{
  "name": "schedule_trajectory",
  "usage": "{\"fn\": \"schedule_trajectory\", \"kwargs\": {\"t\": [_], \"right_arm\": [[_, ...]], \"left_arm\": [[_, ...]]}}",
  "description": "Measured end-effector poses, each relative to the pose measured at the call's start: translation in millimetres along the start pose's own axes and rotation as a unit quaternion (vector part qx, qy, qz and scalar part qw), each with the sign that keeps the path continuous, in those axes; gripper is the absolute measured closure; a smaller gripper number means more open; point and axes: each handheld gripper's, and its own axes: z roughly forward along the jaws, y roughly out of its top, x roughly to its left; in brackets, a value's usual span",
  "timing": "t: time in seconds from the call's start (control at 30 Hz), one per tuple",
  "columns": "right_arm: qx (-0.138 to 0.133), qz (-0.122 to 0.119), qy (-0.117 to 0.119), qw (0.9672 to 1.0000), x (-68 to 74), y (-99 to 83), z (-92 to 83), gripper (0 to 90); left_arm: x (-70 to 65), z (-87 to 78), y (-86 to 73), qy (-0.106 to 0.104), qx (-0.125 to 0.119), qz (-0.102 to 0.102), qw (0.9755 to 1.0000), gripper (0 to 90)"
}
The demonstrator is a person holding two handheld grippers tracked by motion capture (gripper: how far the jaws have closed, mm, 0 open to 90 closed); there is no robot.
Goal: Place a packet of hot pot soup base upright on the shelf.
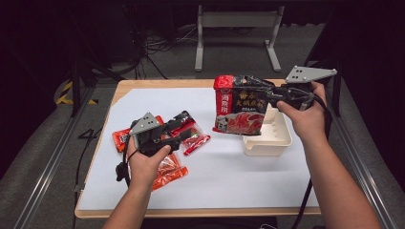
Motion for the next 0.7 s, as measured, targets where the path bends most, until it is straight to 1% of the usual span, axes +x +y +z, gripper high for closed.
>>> {"fn": "schedule_trajectory", "kwargs": {"t": [0.13,0.17,0.23,0.37,0.47,0.53,0.7], "right_arm": [[-0.001,0.000,-0.006,1.0000,-11.5,1.0,2.0,79.3],[-0.002,0.001,-0.008,1.0000,-15.8,1.5,3.1,79.2],[-0.003,0.001,-0.009,1.0000,-17.6,1.7,3.7,79.3],[-0.007,-0.005,-0.013,0.9999,-28.7,2.2,6.5,79.2],[-0.013,-0.015,-0.018,0.9996,-39.3,2.8,7.7,79.1],[-0.014,-0.018,-0.020,0.9996,-41.9,3.1,7.7,79.1],[-0.014,-0.024,-0.024,0.9993,-55.0,4.6,7.4,79.2]], "left_arm": [[1.4,-4.3,-2.7,0.008,0.000,-0.002,1.0000,45.1],[1.7,-6.2,-3.7,0.010,0.000,-0.005,0.9999,45.0],[2.2,-8.0,-4.3,0.013,0.002,-0.005,0.9999,44.9],[3.2,-13.7,-6.3,0.020,0.000,-0.007,0.9998,44.9],[4.0,-16.3,-7.8,0.024,-0.002,-0.010,0.9997,44.9],[4.6,-18.0,-8.9,0.026,0.000,-0.012,0.9996,44.9],[5.1,-22.6,-11.3,0.032,-0.002,-0.015,0.9994,44.9]]}}
